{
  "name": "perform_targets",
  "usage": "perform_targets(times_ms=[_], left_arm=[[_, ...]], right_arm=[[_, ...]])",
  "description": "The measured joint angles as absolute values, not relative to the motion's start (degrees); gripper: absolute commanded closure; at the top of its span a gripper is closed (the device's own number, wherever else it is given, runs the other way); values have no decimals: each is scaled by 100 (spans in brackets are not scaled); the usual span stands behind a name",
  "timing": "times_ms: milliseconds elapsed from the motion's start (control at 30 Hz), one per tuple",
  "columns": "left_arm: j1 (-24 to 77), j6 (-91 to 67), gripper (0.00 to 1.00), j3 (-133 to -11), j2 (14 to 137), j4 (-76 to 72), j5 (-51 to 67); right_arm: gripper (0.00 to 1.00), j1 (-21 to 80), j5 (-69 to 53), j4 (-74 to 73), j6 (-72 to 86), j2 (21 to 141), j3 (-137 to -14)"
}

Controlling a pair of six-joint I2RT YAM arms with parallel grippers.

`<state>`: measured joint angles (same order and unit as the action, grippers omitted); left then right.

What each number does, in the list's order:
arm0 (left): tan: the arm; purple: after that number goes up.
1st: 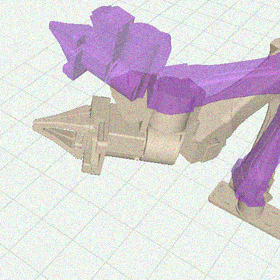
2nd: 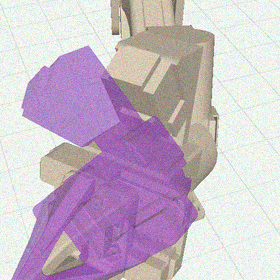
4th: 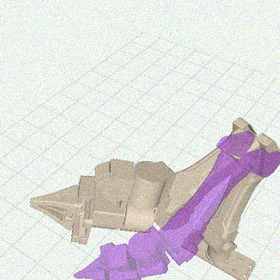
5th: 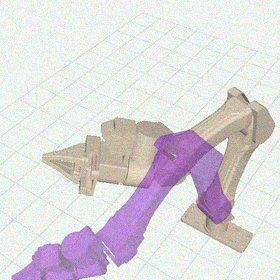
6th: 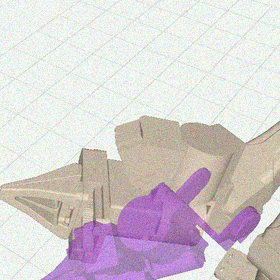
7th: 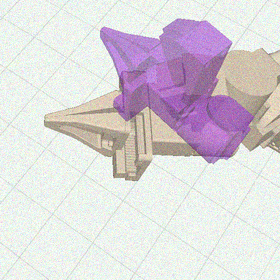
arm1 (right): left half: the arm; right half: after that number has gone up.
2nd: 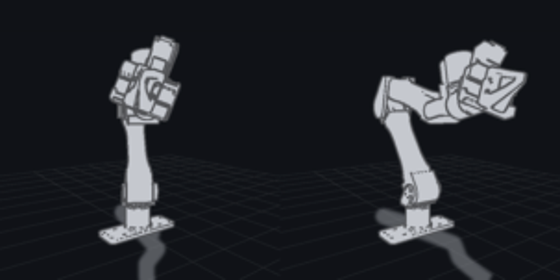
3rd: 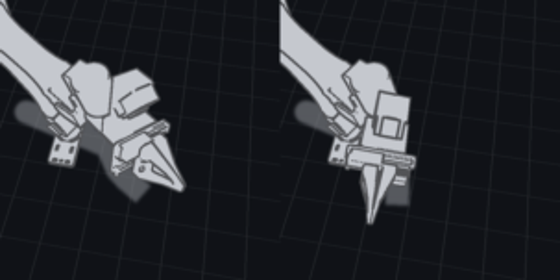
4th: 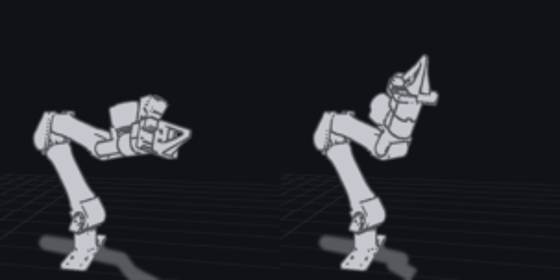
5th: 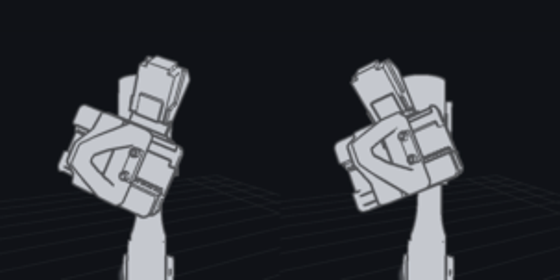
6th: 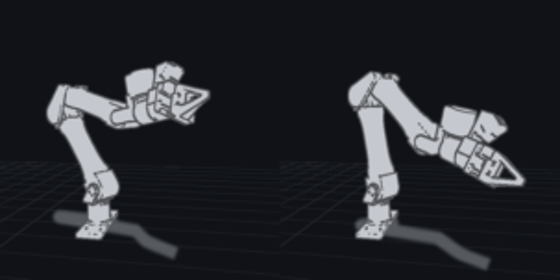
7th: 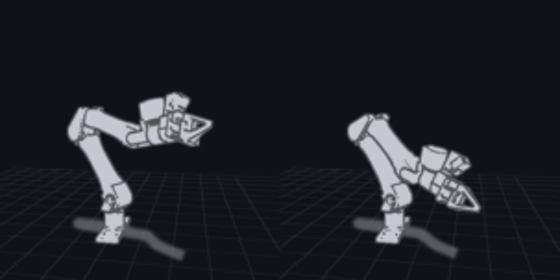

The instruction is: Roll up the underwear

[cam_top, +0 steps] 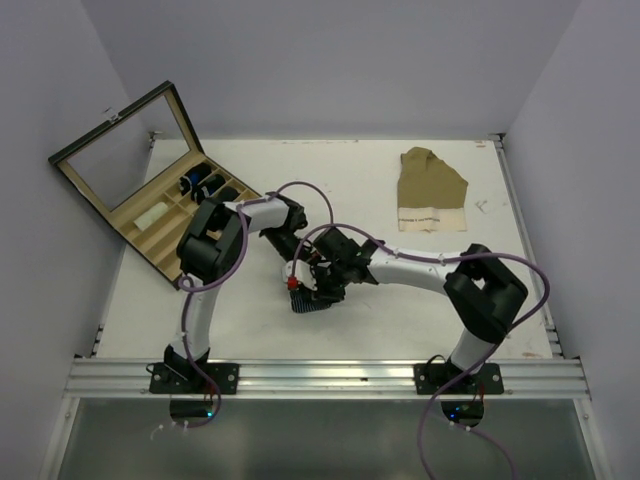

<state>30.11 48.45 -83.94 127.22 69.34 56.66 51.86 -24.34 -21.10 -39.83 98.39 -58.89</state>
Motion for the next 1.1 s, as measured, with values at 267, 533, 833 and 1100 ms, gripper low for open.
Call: perform_targets(times_ms=[267,533,833,1100], left_arm=[[2923,4703,78,-8018,12254,6678,5299],[2305,4652,62,-7887,11557,6254,4530],[432,4602,44,-8350,10383,5330,4123],[-519,3301,0,-7535,7456,3256,3446]], right_arm=[[100,5162,-2908,-2443,-4108,10241,-6379],[100,5100,-3297,-2746,-4097,10879,-7168],[100,5105,-3660,-3138,-3677,11218,-7577],[100,5041,-4228,-3548,-3009,11815,-8197]])
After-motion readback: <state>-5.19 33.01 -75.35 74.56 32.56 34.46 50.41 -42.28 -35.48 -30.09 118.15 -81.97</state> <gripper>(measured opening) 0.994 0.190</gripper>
